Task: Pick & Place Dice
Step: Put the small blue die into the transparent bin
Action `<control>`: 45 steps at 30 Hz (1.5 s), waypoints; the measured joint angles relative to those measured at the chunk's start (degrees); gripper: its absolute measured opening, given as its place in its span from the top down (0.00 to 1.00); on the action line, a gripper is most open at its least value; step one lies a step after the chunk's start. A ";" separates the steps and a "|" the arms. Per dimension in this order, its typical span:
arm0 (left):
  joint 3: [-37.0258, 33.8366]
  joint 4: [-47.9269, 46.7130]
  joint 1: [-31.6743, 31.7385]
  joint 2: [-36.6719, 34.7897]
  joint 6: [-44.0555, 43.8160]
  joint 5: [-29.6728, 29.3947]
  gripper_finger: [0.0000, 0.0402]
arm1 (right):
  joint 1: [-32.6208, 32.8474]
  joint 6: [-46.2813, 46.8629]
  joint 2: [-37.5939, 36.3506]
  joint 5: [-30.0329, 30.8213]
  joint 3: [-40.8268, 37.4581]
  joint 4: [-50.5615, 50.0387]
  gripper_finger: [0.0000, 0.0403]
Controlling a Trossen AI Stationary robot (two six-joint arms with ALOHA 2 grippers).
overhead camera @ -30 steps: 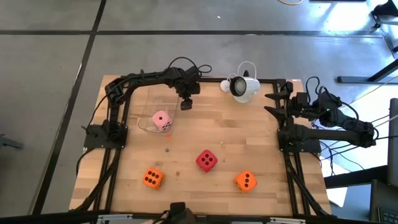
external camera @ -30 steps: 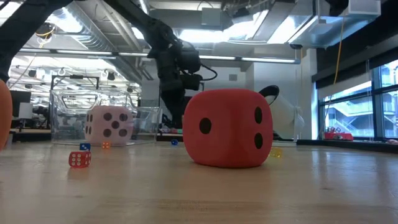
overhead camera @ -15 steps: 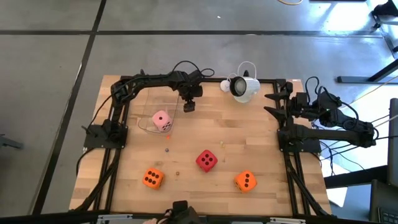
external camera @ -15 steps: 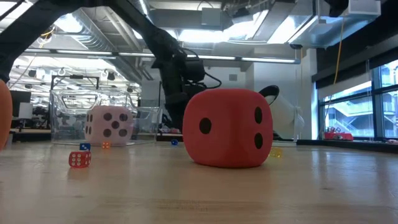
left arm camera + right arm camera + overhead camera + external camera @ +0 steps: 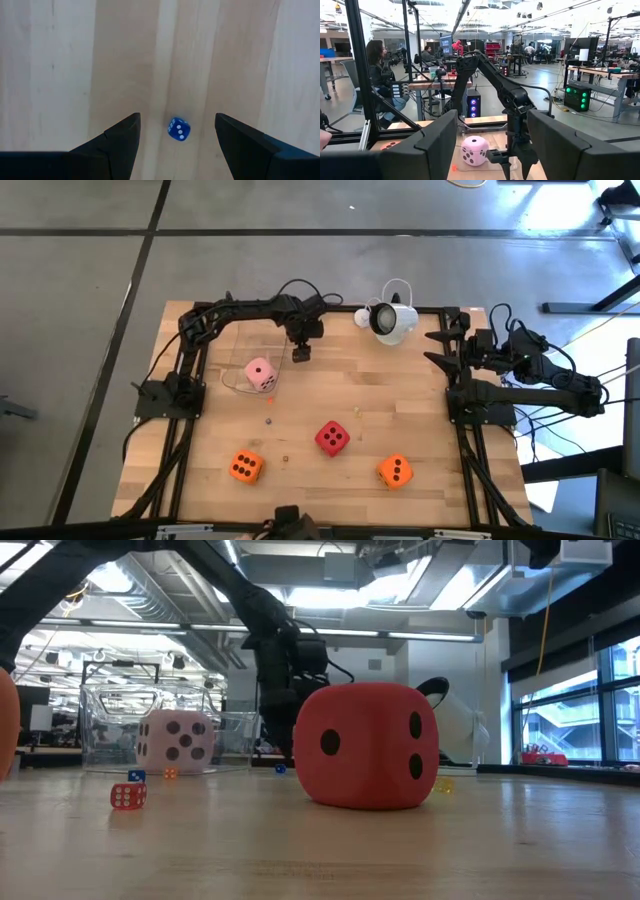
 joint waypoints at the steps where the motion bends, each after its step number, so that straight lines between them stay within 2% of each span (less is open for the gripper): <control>1: -0.05 -0.19 -0.04 0.00 -0.02 -0.02 0.37 | 0.00 -0.01 0.00 0.00 0.00 0.00 0.40; 26: -0.09 -2.00 -0.80 0.88 -2.01 -0.34 0.37 | 0.00 0.14 0.00 -0.11 0.02 -0.09 0.40; 34: 0.01 -1.80 -1.15 3.43 -2.08 -1.75 0.37 | 0.02 0.19 0.00 -1.38 0.02 -0.06 0.40; 39: -0.03 -1.76 -1.82 3.39 -2.03 -6.44 0.37 | 0.02 0.19 0.00 -1.40 0.02 -0.04 0.40; 45: -0.03 -1.75 -2.76 3.39 -0.63 -7.15 0.40 | 0.02 0.21 0.00 -1.42 0.02 -0.04 0.40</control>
